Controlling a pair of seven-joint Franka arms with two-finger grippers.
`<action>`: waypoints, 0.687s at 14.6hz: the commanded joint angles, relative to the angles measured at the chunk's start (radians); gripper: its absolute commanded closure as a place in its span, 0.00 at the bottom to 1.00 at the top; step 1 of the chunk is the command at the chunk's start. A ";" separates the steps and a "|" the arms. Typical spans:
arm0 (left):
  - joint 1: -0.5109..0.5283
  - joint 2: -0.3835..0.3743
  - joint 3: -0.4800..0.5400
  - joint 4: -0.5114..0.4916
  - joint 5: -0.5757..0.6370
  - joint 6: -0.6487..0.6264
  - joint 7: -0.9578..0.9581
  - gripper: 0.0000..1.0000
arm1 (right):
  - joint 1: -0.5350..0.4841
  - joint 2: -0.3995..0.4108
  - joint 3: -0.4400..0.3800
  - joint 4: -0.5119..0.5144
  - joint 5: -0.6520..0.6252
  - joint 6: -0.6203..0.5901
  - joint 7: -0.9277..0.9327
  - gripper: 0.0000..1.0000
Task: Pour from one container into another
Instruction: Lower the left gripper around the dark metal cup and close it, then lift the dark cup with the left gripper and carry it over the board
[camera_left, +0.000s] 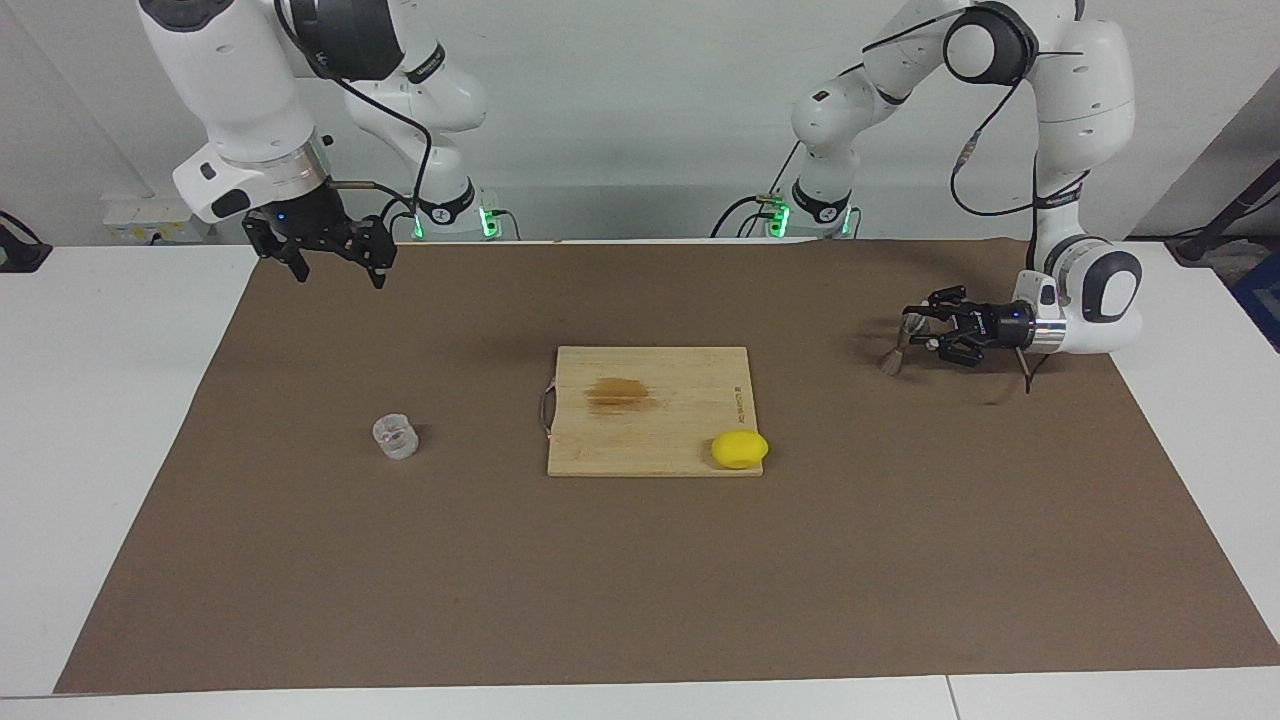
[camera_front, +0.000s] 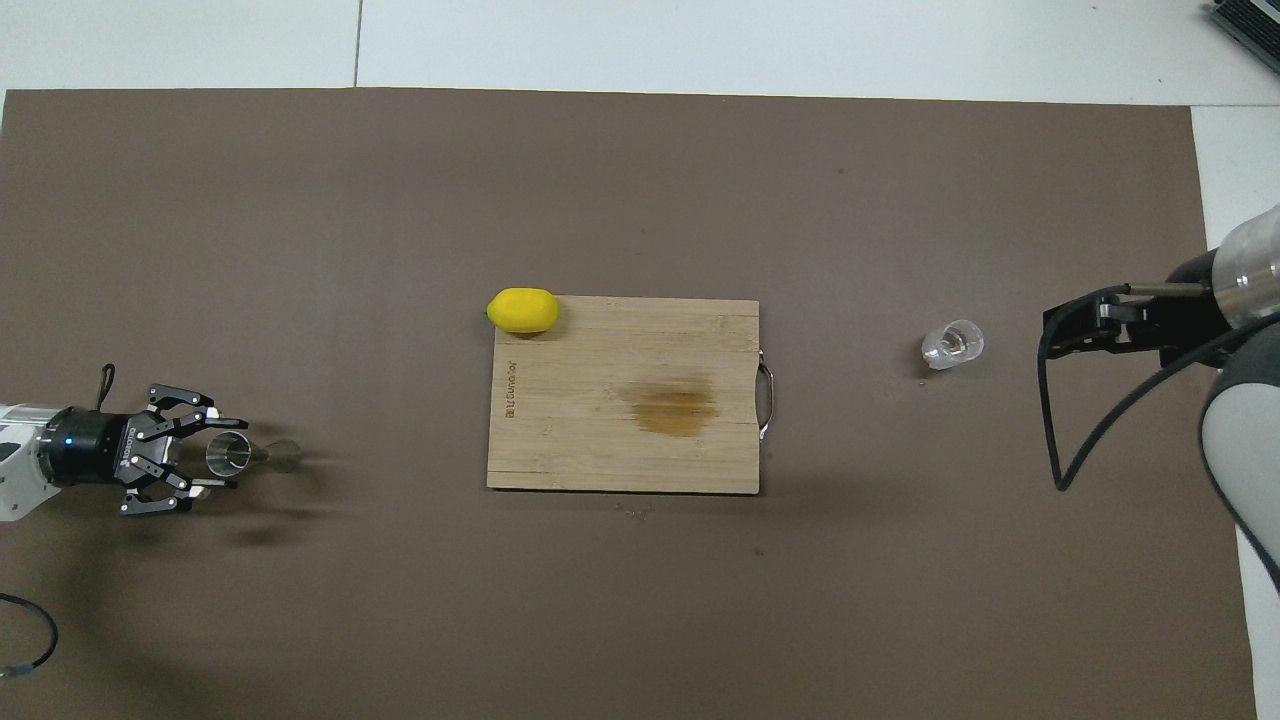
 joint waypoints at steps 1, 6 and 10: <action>0.000 -0.036 0.004 -0.033 0.010 0.024 0.008 0.71 | -0.008 -0.024 0.004 -0.027 0.016 0.013 0.015 0.00; -0.008 -0.053 0.003 -0.033 0.003 0.019 0.002 0.83 | -0.010 -0.023 0.004 -0.025 0.016 0.013 0.012 0.00; -0.014 -0.072 0.001 -0.034 -0.001 0.018 -0.037 0.91 | -0.008 -0.024 0.004 -0.021 0.014 0.000 0.006 0.00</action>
